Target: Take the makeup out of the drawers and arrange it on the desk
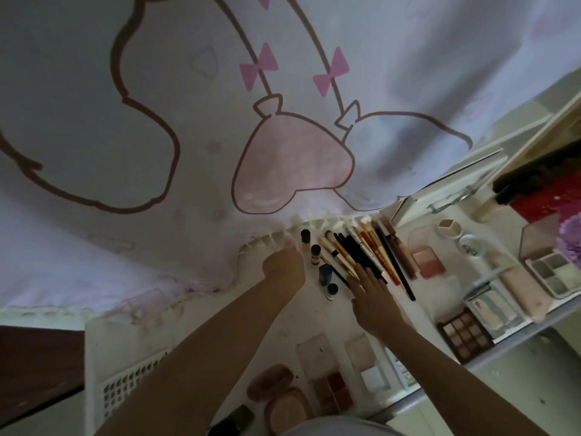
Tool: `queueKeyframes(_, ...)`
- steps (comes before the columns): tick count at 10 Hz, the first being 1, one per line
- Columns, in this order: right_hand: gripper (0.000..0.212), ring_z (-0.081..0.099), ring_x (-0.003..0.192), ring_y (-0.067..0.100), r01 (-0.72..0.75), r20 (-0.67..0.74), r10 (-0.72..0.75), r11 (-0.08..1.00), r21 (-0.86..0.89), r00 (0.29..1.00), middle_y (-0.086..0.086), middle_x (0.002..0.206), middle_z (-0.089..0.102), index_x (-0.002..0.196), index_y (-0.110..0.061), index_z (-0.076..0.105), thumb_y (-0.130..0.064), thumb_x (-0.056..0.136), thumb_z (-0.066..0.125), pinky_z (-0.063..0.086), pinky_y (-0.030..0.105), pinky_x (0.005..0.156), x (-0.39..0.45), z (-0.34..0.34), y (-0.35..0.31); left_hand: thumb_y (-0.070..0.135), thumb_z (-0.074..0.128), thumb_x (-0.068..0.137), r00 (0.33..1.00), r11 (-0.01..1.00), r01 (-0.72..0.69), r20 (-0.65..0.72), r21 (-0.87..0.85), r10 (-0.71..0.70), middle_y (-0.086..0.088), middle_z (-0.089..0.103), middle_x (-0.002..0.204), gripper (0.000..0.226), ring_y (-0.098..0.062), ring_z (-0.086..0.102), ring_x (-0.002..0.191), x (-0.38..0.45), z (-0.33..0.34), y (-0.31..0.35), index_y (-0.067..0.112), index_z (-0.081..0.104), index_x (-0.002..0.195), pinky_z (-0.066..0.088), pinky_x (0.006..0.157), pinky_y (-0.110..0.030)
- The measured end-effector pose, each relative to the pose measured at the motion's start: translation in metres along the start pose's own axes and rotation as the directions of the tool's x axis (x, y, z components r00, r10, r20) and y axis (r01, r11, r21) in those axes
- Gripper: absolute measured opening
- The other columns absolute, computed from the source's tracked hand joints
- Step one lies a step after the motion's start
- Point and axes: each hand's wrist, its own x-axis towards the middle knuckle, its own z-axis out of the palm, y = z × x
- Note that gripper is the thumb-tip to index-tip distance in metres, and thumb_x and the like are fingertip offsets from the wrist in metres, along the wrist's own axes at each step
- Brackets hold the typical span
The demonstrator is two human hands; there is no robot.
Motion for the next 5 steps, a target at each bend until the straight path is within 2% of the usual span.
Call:
queueKeyframes(1, 0.056, 0.03, 0.135, 0.041, 0.003, -0.059, -0.002, 1.0, 0.025, 0.998, 0.022, 0.147, 0.028, 0.131, -0.006, 0.047, -0.015, 0.079, 0.066, 0.031, 0.048, 0.107, 0.003, 0.009, 0.003, 0.008, 0.048, 0.092, 0.999, 0.997, -0.033, -0.013, 0.069, 0.034, -0.007, 0.037, 0.143, 0.064, -0.022, 0.059, 0.108, -0.004, -0.007, 0.001, 0.001, 0.012, 0.144, 0.048, 0.08, -0.027)
queueKeyframes(2, 0.066, 0.067, 0.098, 0.032, -0.01, -0.1, 0.002, 0.997, -0.082, 0.995, 0.015, 0.11, 0.068, 0.093, -0.013, 0.072, -0.023, 0.031, 0.091, 0.055, 0.039, 0.073, 0.007, 0.015, 0.004, 0.014, 0.055, 0.089, 1.0, 1.0, -0.024, -0.021, 0.008, 0.024, -0.005, 0.048, 0.131, 0.061, -0.021, 0.06, 0.106, -0.002, -0.005, -0.002, 0.007, 0.021, 0.141, 0.048, 0.077, -0.027)
queueKeyframes(3, 0.068, 0.068, 0.093, 0.03, 0.019, -0.099, -0.028, 0.996, -0.085, 0.995, 0.014, 0.106, 0.07, 0.09, -0.016, 0.073, -0.027, 0.025, 0.092, 0.056, 0.036, 0.068, 0.008, 0.017, 0.004, 0.027, 0.057, 0.087, 0.998, 0.995, -0.061, 0.006, -0.081, 0.062, -0.003, 0.056, 0.119, 0.053, -0.02, 0.058, 0.108, -0.005, -0.009, -0.013, 0.016, 0.035, 0.134, 0.046, 0.078, -0.028)
queueKeyframes(4, 0.065, 0.066, 0.094, 0.041, 0.053, -0.091, -0.055, 0.998, -0.029, 0.994, 0.025, 0.107, 0.066, 0.095, -0.009, 0.07, -0.015, 0.033, 0.091, 0.056, 0.042, 0.065, 0.005, 0.019, 0.009, 0.037, 0.052, 0.089, 0.991, 0.979, -0.12, -0.084, -0.163, 0.108, -0.003, 0.053, 0.124, 0.044, -0.02, 0.052, 0.115, -0.021, -0.01, -0.031, 0.016, 0.043, 0.126, 0.043, 0.091, -0.03)
queueKeyframes(5, 0.056, 0.058, 0.102, 0.05, 0.127, -0.224, -0.106, 0.989, 0.081, 0.969, 0.034, 0.115, 0.057, 0.108, 0.0, 0.062, 0.0, 0.055, 0.08, 0.055, 0.055, 0.069, 0.008, 0.014, 0.014, 0.041, 0.042, 0.094, 0.986, 0.973, -0.131, -0.126, -0.188, 0.109, -0.006, 0.046, 0.133, 0.049, -0.021, 0.047, 0.122, -0.045, 0.002, -0.051, 0.011, 0.038, 0.133, 0.041, 0.094, -0.03)
